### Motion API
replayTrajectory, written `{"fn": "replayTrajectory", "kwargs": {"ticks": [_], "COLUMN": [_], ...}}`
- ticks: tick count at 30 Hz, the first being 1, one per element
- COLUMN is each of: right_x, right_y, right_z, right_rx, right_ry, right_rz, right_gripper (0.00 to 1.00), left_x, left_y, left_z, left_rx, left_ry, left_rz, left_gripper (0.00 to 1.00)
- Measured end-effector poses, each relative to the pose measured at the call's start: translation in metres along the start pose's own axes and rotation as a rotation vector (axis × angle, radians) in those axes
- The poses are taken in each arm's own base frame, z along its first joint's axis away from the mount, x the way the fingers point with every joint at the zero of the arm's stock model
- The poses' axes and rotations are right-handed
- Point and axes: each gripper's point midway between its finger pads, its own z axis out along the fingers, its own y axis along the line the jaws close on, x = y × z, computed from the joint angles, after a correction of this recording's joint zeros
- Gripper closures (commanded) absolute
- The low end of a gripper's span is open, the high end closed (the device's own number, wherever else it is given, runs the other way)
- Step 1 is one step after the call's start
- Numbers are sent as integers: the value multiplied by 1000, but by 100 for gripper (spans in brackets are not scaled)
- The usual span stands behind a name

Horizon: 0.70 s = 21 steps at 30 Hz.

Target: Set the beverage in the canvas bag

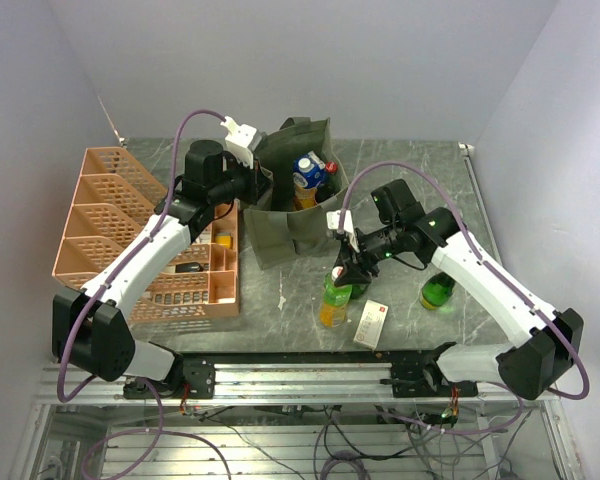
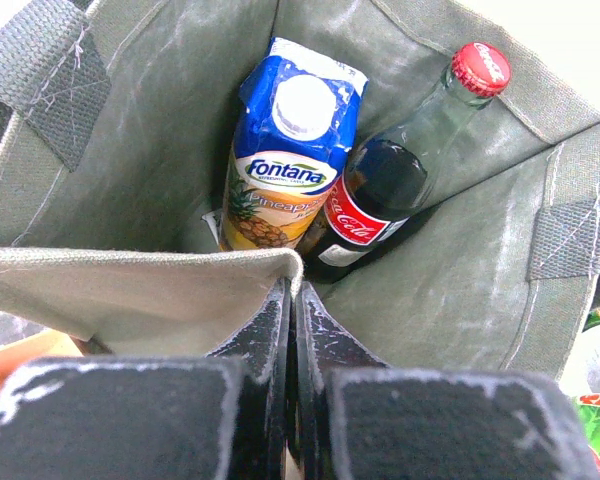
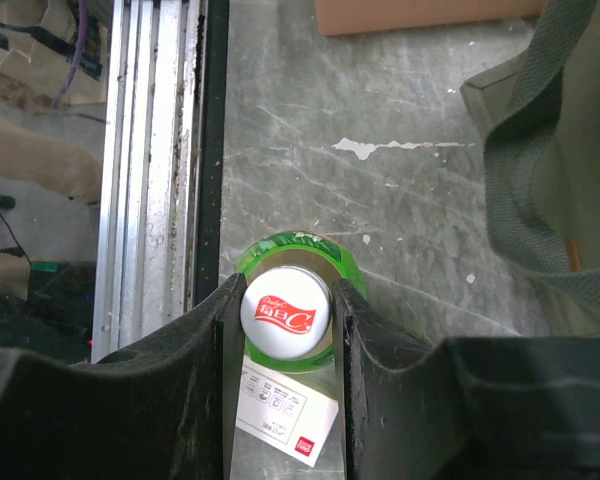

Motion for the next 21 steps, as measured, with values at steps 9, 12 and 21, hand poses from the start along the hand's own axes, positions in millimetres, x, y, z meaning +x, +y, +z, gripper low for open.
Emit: {"fn": "replayTrajectory", "kwargs": {"ticks": [9, 12, 21], "right_x": [-54, -68, -113], "right_y": [-6, -4, -5], "right_z": [-20, -21, -30], "right_rx": [42, 36, 46], "right_ry": [-86, -102, -151], "right_rz": [-92, -118, -173], "right_gripper": [100, 100, 100], "left_x": [0, 0, 0], "left_y": [-2, -4, -5], "left_z": [0, 0, 0], "left_rx": [13, 26, 34], "left_ry": [2, 3, 4], "left_rz": [19, 25, 31], "left_gripper": [93, 93, 93]}}
